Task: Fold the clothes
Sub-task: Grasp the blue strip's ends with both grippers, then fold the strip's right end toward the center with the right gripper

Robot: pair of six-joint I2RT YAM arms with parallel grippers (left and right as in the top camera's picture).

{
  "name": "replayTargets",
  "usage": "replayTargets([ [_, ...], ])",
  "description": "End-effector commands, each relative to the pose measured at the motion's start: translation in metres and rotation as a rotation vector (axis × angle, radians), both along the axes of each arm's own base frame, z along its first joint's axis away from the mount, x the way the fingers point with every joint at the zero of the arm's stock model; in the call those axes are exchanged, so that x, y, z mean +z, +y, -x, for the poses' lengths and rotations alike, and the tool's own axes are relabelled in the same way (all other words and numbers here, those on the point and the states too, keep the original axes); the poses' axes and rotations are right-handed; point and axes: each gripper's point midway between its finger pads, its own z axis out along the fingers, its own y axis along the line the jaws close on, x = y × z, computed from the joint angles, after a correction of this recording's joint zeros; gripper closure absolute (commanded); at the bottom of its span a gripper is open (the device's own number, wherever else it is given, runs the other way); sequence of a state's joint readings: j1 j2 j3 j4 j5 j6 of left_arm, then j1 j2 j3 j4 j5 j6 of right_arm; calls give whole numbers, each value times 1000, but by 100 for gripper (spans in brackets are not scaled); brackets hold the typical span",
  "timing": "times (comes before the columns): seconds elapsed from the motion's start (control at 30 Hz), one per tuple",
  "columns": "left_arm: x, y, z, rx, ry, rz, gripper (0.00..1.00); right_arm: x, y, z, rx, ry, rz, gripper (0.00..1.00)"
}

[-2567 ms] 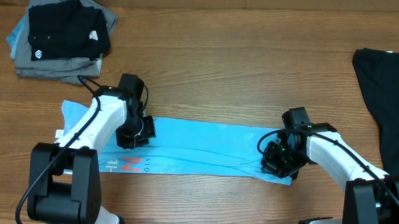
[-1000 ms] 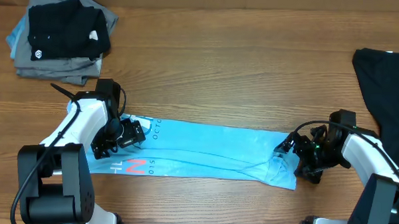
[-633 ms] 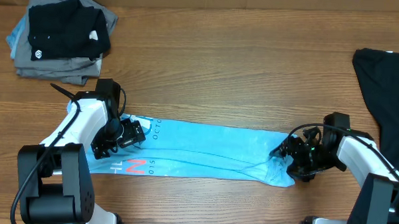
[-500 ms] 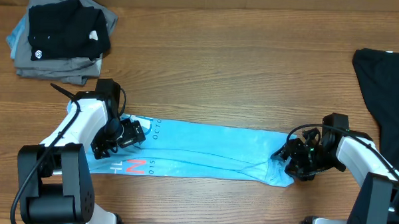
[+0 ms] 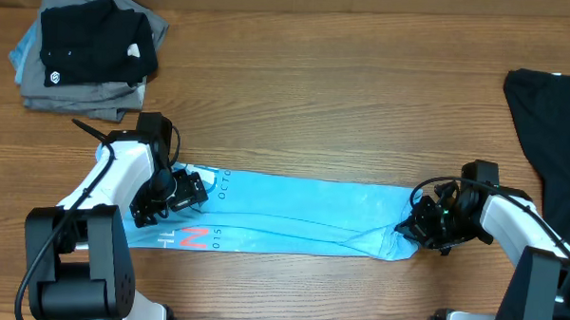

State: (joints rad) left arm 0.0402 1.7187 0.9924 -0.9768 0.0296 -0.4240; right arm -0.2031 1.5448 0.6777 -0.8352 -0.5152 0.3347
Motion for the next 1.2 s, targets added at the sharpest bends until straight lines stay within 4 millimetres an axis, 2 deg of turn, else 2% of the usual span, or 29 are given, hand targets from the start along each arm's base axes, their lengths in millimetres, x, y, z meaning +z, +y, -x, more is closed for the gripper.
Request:
replayTargets([
  [0.0, 6, -2, -7, 2, -24, 9, 0, -2, -11, -4, -44, 19, 51, 96],
  [0.2, 6, -9, -6, -3, -18, 53, 0, 15, -44, -15, -92, 46, 188, 96],
  [0.33, 7, -14, -3, 0, -9, 80, 0, 36, -71, -21, -139, 58, 342, 96],
  [0.47, 10, -30, -3, -66, -19, 186, 0, 63, -76, -28, -141, -2, 380, 96],
  [0.57, 16, -33, -5, -94, -45, 206, 0, 78, -73, -30, -128, -49, 401, 96],
  [0.67, 31, -42, -12, -146, -122, 256, 0, 87, -62, -29, -96, -86, 404, 96],
  [0.83, 74, -58, -29, -223, -329, 336, 0, 97, -33, -33, -37, -138, 395, 96],
  [1.0, 112, -57, -33, -250, -485, 307, 0, 105, 9, -40, 35, -190, 367, 96],
  [1.17, 127, -55, -31, -258, -539, 288, 0, 110, 63, -39, 127, -245, 287, 96],
])
